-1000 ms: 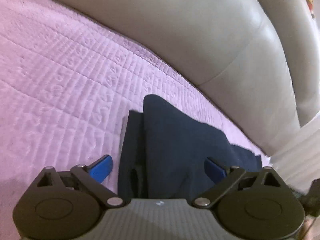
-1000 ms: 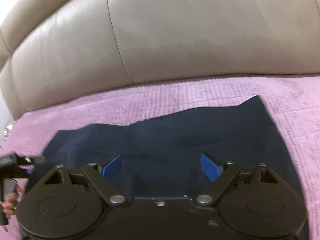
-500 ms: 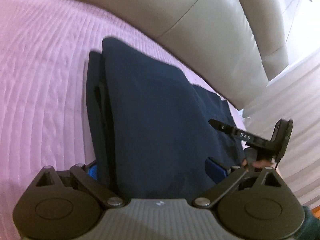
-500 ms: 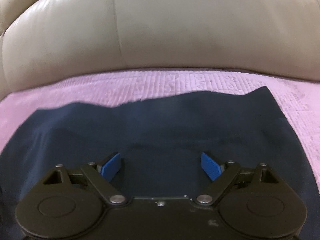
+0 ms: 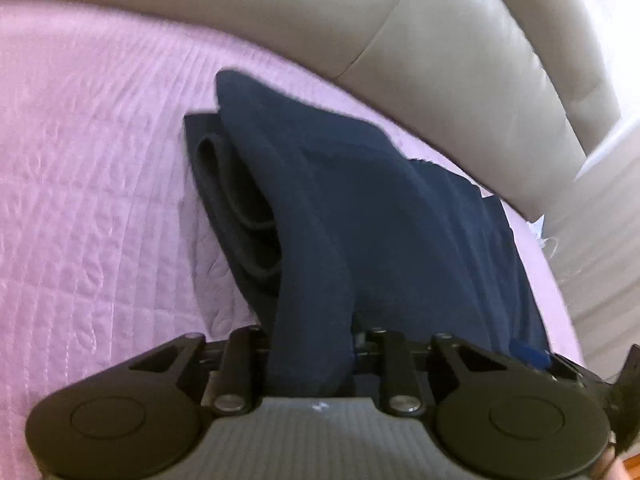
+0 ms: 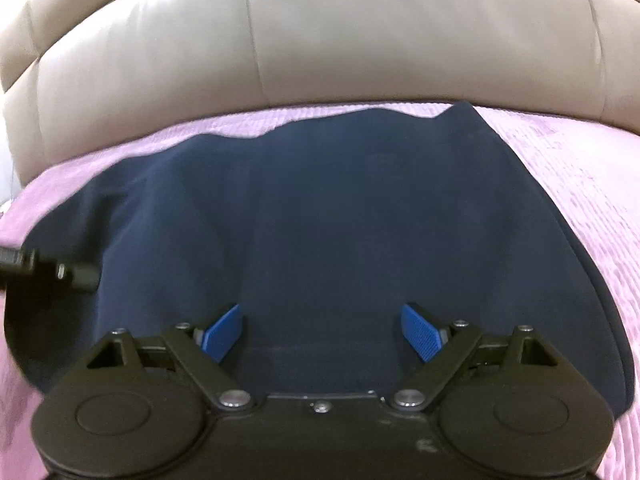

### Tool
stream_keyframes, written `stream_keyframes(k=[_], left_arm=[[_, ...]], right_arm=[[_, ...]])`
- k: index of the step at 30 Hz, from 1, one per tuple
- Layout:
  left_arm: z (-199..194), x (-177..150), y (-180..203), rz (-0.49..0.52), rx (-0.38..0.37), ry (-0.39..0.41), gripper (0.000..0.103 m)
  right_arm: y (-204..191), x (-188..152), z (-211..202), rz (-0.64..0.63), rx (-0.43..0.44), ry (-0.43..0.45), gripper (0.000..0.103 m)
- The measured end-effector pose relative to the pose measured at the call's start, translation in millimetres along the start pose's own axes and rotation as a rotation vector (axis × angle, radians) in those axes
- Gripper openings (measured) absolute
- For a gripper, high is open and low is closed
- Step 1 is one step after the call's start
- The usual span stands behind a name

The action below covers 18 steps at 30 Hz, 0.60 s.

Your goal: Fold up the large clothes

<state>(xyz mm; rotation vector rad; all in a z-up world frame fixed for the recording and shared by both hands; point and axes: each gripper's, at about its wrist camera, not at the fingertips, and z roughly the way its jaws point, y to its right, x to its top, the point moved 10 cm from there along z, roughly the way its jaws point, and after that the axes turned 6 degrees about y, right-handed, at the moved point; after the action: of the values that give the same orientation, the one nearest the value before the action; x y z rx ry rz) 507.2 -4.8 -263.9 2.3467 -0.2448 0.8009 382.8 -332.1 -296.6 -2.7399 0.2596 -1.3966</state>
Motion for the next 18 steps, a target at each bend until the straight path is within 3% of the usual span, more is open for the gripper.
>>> stream_keyframes(k=[4, 11, 15, 18], left_arm=[[-15.2, 6.9, 23.4, -0.007, 0.005, 0.048, 0.024], [-26.5, 42.7, 97.7, -0.014, -0.057, 0.132, 0.023], [-17.3, 57.4, 154.3, 0.041, -0.078, 0.138, 0.023], [-10.1, 57.8, 192.5, 0.132, -0.062, 0.142, 0.023]], right_arm=[[6.1, -17.9, -11.1, -0.032, 0.065, 0.007, 0.103], [5.1, -15.4, -4.3, -0.045, 0.07, 0.014, 0.103], [10.3, -13.8, -6.5, -0.024, 0.114, 0.001, 0.103], [19.1, -10.5, -13.0, 0.016, 0.21, -0.039, 0.103]])
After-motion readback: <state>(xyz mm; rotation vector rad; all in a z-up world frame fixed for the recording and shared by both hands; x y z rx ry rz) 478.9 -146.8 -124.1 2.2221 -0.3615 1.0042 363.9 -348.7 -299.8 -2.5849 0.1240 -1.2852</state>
